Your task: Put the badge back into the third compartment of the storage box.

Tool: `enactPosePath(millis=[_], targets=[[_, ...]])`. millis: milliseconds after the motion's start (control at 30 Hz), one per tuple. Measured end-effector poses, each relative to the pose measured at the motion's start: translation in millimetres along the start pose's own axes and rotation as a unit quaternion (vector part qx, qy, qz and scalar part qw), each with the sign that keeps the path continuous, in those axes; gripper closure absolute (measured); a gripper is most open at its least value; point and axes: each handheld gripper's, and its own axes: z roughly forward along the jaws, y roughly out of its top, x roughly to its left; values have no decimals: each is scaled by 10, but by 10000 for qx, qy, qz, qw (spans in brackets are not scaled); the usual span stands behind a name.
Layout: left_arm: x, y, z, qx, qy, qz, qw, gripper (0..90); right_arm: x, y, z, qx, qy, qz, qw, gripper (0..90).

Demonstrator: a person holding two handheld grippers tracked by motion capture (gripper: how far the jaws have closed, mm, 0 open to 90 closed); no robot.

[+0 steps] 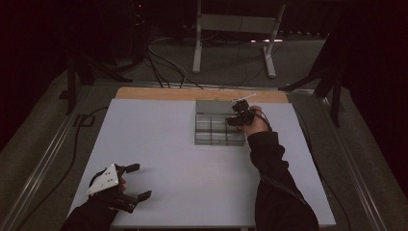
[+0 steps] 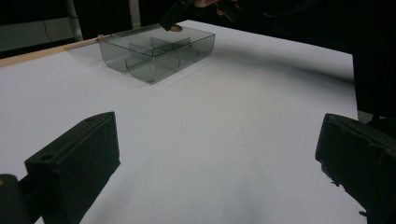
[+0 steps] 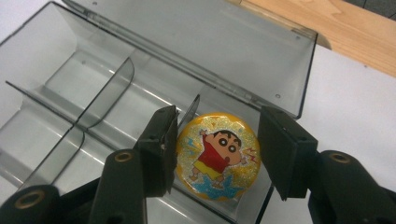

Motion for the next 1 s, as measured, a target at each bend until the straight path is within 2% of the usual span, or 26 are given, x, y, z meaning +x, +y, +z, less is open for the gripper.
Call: enactPosePath(millis=[233, 600, 700, 833, 1000], targets=[[0, 3, -4, -3, -4, 16, 10000, 2, -3, 7, 19, 100, -26, -134, 9999, 476], [-2, 3, -4, -11, -13, 16, 10000, 2, -25, 29, -21, 42, 20, -160, 9999, 463], [0, 0, -5, -6, -4, 1, 10000, 2, -30, 37, -43, -30, 124, -150, 9998, 381], [0, 3, -6, -17, -6, 1, 10000, 2, -19, 56, -95, -94, 81, -151, 9998, 269], [-2, 4, -5, -18, -9, 10, 10000, 2, 5, 53, -168, -183, 182, -136, 9996, 210]])
